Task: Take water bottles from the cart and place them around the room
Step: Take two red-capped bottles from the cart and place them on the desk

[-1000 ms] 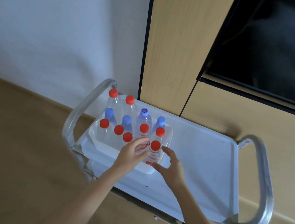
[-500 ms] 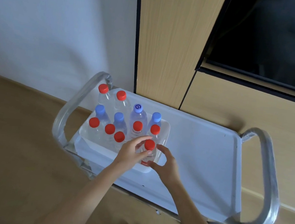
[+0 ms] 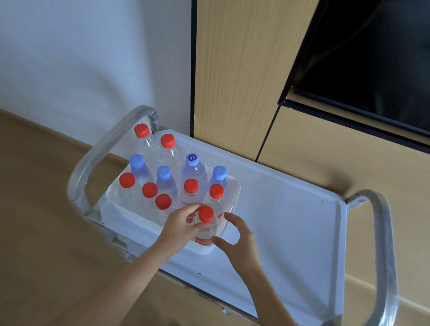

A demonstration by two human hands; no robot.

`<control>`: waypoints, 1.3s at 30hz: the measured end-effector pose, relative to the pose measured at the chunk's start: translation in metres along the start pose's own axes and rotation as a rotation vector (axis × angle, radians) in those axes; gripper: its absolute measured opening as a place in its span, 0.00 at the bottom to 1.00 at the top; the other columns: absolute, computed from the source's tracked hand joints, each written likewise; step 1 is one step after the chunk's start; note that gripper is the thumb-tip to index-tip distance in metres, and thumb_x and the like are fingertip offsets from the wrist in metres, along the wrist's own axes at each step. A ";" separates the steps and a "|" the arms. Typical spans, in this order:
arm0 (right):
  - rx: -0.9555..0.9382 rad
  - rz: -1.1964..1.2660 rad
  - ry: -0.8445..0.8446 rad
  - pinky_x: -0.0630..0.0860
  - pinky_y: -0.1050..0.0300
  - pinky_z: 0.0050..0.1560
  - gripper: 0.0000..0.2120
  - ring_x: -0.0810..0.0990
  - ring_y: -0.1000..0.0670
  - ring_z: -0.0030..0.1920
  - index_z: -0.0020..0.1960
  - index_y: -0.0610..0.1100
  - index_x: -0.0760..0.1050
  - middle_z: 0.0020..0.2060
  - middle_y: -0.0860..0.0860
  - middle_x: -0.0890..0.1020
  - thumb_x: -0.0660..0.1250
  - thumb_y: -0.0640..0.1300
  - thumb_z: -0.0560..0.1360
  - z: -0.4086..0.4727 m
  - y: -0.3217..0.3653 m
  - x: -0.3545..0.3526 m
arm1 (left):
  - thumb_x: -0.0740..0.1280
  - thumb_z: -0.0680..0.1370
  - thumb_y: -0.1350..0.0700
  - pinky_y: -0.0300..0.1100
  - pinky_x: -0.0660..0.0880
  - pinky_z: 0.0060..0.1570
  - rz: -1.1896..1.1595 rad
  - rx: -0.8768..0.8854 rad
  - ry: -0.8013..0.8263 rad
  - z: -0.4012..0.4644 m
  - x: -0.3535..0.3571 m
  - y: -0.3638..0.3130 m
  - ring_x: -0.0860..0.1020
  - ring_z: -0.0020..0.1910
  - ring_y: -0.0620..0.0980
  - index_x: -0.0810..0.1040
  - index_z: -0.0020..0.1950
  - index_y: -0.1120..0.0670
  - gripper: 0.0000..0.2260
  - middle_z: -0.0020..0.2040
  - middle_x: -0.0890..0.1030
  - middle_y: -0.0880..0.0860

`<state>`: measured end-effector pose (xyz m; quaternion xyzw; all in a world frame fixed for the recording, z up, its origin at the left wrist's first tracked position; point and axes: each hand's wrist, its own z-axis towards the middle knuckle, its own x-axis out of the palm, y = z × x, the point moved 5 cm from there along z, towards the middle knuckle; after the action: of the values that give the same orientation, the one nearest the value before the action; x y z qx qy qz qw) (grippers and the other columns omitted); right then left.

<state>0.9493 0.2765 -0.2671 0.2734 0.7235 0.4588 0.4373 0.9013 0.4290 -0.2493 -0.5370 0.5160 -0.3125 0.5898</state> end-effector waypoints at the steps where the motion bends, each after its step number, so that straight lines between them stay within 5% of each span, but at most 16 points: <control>1: 0.003 0.007 -0.002 0.63 0.64 0.61 0.26 0.71 0.58 0.61 0.64 0.50 0.71 0.61 0.56 0.74 0.75 0.42 0.68 0.000 0.000 -0.003 | 0.75 0.70 0.54 0.44 0.77 0.54 -0.011 0.000 -0.004 -0.001 -0.002 -0.002 0.80 0.51 0.49 0.79 0.52 0.47 0.12 0.48 0.84 0.49; 5: -0.001 0.035 -0.014 0.63 0.64 0.63 0.27 0.70 0.57 0.63 0.65 0.50 0.70 0.63 0.56 0.73 0.74 0.43 0.69 0.001 0.004 -0.015 | 0.74 0.67 0.46 0.52 0.75 0.56 -0.059 0.004 -0.014 -0.005 -0.012 -0.008 0.79 0.51 0.59 0.80 0.52 0.45 0.15 0.49 0.84 0.54; 9: -0.016 0.044 -0.033 0.65 0.61 0.65 0.26 0.71 0.56 0.64 0.65 0.48 0.71 0.63 0.55 0.74 0.74 0.43 0.69 0.002 0.011 -0.022 | 0.73 0.71 0.58 0.46 0.76 0.57 -0.089 0.024 -0.003 -0.007 -0.018 -0.026 0.80 0.53 0.54 0.79 0.53 0.48 0.12 0.49 0.84 0.51; 13: -0.035 0.052 -0.034 0.65 0.63 0.62 0.25 0.72 0.56 0.62 0.66 0.47 0.71 0.63 0.55 0.75 0.73 0.42 0.70 0.004 0.027 -0.026 | 0.72 0.73 0.57 0.41 0.74 0.59 -0.071 0.064 0.057 -0.013 -0.029 -0.052 0.79 0.56 0.49 0.79 0.58 0.55 0.14 0.53 0.83 0.53; 17: -0.039 0.078 -0.022 0.64 0.64 0.59 0.26 0.72 0.56 0.60 0.66 0.46 0.70 0.62 0.55 0.75 0.73 0.40 0.71 0.008 0.041 -0.029 | 0.69 0.75 0.60 0.33 0.74 0.55 -0.111 0.097 0.047 -0.020 -0.045 -0.081 0.79 0.55 0.42 0.79 0.56 0.51 0.11 0.53 0.83 0.48; 27: -0.006 0.152 0.010 0.66 0.61 0.54 0.23 0.74 0.52 0.58 0.64 0.46 0.72 0.59 0.52 0.77 0.72 0.37 0.71 0.025 0.052 -0.012 | 0.68 0.74 0.64 0.33 0.74 0.55 -0.153 0.079 -0.126 -0.025 -0.077 -0.102 0.80 0.49 0.37 0.79 0.55 0.58 0.10 0.50 0.82 0.50; 39: 0.105 0.132 0.038 0.71 0.53 0.56 0.28 0.75 0.46 0.60 0.67 0.46 0.68 0.62 0.49 0.76 0.73 0.39 0.70 0.052 0.030 0.003 | 0.71 0.72 0.62 0.37 0.75 0.56 -0.234 -0.001 -0.111 -0.020 -0.080 -0.082 0.79 0.52 0.40 0.79 0.53 0.52 0.11 0.51 0.82 0.47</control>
<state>0.9935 0.3140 -0.2512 0.3344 0.7351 0.4531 0.3774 0.8753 0.4782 -0.1470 -0.6101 0.4164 -0.3489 0.5767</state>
